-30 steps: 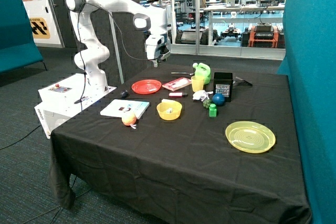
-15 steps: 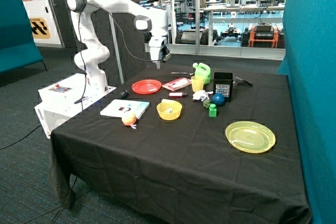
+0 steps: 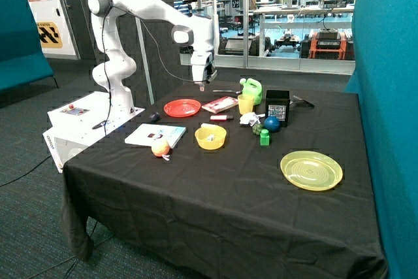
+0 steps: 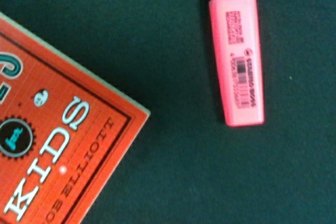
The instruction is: Put a highlighter on each book
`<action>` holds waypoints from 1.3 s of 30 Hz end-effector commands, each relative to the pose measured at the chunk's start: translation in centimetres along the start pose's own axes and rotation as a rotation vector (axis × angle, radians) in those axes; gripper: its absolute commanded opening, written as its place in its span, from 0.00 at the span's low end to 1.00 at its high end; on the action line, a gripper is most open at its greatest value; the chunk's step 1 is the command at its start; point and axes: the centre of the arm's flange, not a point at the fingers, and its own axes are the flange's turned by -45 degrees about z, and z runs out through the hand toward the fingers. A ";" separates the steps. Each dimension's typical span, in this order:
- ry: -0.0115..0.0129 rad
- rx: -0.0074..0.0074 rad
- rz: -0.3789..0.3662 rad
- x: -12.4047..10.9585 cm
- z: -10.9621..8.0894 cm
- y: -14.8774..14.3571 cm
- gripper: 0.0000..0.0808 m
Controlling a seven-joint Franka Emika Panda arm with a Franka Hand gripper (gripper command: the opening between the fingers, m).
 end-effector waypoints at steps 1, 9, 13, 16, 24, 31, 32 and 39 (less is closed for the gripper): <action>-0.0009 -0.0004 0.014 1.4 2.3 -0.4 0.43; -0.0009 -0.0004 0.009 2.5 4.3 -1.0 0.53; -0.0009 -0.0004 -0.002 3.0 4.6 -1.2 0.58; -0.0009 -0.0004 -0.010 3.4 4.9 -1.3 0.61; -0.0009 -0.0004 -0.010 4.6 5.9 -0.8 0.69; -0.0009 -0.0004 0.013 4.5 7.7 0.0 0.69; -0.0009 -0.0004 0.016 4.4 8.0 0.0 0.68; -0.0009 -0.0004 0.005 3.9 9.4 -0.4 0.66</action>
